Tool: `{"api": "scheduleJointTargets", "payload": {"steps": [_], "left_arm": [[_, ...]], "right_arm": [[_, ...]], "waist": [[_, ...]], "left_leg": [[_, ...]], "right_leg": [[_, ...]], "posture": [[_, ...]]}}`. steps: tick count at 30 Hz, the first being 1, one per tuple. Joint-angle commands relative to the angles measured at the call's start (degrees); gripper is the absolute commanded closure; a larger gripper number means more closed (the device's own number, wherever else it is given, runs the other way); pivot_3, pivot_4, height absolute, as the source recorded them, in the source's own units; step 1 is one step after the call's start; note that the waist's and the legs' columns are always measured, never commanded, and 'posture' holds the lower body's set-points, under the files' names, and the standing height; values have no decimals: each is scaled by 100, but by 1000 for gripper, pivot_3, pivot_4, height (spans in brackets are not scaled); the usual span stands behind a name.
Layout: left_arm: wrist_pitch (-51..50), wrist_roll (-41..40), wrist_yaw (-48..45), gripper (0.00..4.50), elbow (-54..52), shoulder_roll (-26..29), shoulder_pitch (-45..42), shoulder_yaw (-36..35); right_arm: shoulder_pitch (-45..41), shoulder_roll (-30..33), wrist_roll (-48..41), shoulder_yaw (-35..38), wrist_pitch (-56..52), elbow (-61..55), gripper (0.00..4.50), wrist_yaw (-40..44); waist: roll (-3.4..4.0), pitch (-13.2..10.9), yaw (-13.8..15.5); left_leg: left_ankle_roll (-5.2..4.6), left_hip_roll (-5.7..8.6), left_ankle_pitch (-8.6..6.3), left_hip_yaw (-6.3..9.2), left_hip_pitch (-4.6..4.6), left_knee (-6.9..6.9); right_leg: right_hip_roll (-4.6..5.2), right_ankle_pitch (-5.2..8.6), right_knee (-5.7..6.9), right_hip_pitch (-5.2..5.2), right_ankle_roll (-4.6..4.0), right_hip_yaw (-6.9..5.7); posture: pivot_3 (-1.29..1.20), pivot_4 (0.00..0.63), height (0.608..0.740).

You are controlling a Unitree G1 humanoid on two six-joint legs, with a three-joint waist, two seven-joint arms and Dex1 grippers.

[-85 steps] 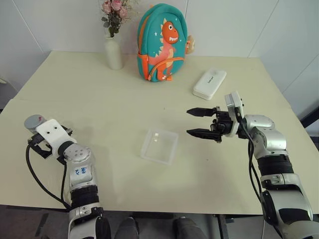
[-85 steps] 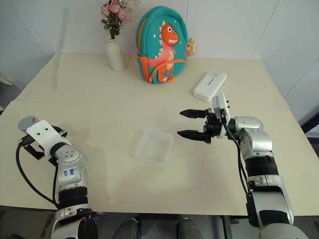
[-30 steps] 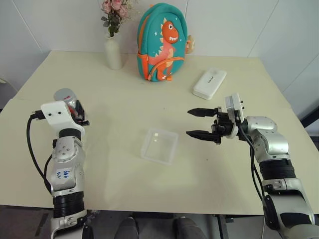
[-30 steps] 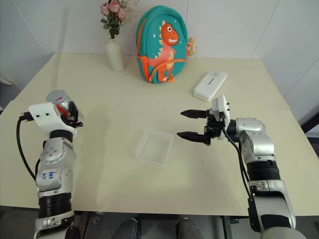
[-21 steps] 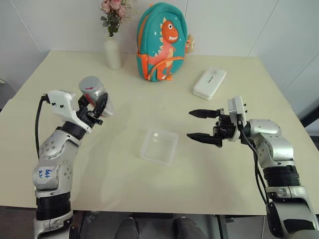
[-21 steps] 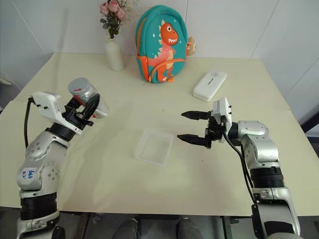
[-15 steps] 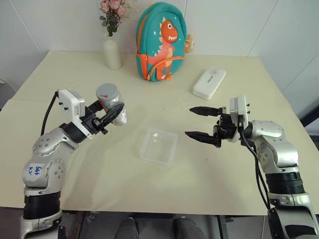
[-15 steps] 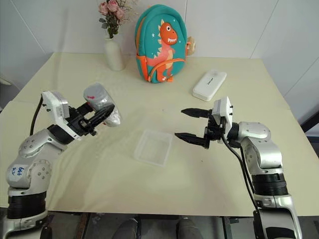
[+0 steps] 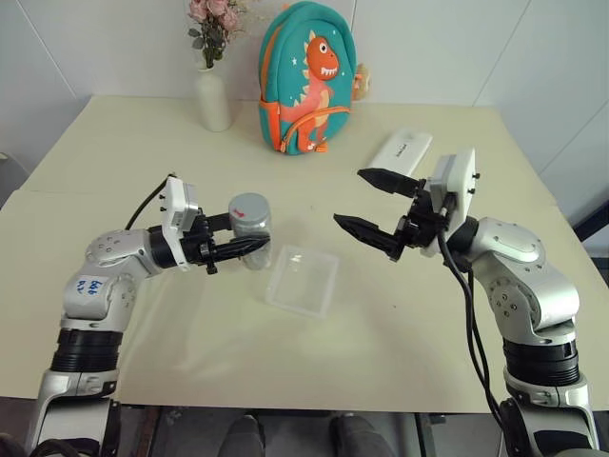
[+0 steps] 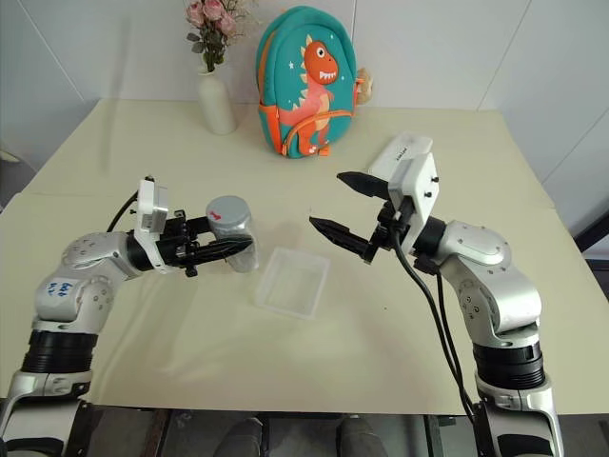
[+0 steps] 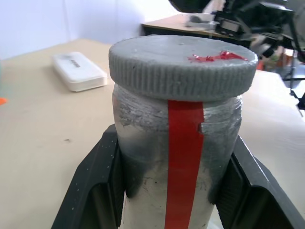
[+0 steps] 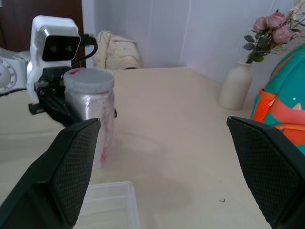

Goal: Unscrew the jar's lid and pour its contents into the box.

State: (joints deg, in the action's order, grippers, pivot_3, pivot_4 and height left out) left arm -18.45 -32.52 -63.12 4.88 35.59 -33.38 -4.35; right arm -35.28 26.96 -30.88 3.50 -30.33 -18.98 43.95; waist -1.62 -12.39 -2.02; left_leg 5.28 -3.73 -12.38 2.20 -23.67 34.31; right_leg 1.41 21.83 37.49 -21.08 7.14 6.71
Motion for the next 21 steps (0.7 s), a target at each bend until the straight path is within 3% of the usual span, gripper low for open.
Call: {"api": "scheduleJointTargets", "payload": {"steps": [1,10,21], "left_arm": [[603,121,-365,2519,232,-192,-280,17],[1340,474,-681,2519,1024,-734,-724,211],[1297,785,-735,2519,1646,-976,-1147,404]], "right_arm": [[-256,-138,-57,-117,-370,-497,0,-563],[-698,-425,-66,-399,-1354,-891,0,-1542],[-861,-798,-69,-844,-1835,-1281,0,-1996]], "waist": [[0,0,2],[0,0,16],[0,0,8]], "left_leg": [[5,0,8,0,-24,3],[1,1,17,4,-54,29],[-2,2,17,8,-55,34]], "right_leg": [[0,0,12,-30,0,0],[-1,0,38,-58,0,-1],[-2,0,42,-57,0,-4]], "posture": [[0,150,740],[0,150,740],[0,150,740]]}}
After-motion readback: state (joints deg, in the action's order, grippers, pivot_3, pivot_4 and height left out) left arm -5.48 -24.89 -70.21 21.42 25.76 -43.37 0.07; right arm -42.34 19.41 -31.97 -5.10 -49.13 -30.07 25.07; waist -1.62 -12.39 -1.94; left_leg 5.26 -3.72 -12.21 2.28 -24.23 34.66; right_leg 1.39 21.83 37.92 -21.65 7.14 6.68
